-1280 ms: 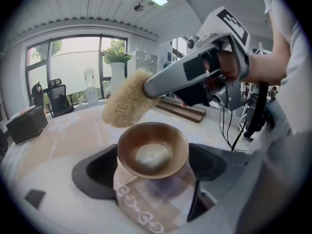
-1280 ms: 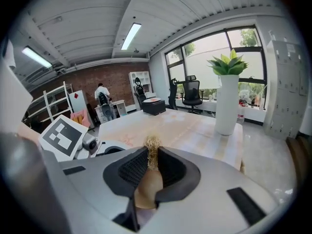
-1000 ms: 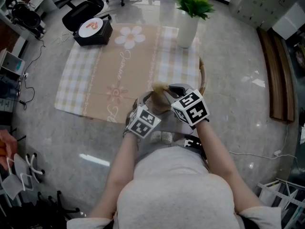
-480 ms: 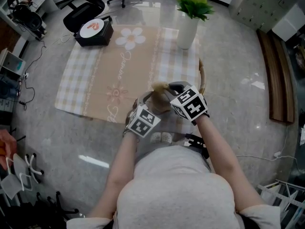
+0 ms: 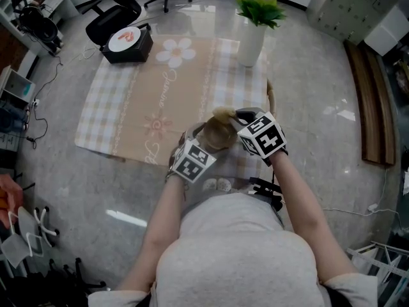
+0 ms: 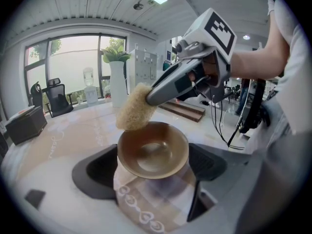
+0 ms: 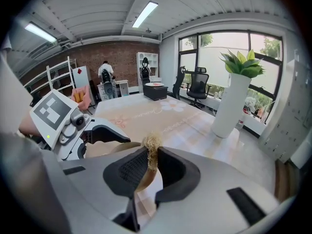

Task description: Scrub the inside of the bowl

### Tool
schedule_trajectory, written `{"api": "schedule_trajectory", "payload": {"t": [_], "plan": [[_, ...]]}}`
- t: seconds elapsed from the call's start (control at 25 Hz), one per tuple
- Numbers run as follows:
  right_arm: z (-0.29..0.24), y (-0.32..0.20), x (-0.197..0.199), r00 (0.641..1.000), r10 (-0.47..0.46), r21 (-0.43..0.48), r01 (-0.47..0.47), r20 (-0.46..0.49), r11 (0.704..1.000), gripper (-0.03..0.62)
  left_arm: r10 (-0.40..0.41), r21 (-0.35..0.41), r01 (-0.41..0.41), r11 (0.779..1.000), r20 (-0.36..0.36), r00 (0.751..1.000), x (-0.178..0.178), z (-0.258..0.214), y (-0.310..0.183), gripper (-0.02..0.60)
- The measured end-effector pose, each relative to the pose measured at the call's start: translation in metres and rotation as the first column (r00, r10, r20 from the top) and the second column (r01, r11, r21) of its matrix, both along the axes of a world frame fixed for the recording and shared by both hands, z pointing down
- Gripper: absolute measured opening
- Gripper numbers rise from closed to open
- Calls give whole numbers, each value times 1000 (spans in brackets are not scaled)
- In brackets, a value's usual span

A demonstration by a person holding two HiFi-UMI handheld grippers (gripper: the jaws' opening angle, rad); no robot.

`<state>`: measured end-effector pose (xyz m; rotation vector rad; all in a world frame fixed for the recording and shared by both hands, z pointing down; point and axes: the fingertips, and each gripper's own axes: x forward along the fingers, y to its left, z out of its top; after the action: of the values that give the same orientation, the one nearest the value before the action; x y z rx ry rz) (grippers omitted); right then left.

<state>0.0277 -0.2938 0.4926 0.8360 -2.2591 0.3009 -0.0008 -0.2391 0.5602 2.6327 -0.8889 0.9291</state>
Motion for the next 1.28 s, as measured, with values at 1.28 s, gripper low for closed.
{"api": "schedule_trajectory", "payload": {"t": [1.28], "plan": [[-1, 62, 44, 983, -181, -105, 177, -27, 979, 60, 22, -20, -22, 1000, 17, 1000, 0, 1, 0, 442]]}}
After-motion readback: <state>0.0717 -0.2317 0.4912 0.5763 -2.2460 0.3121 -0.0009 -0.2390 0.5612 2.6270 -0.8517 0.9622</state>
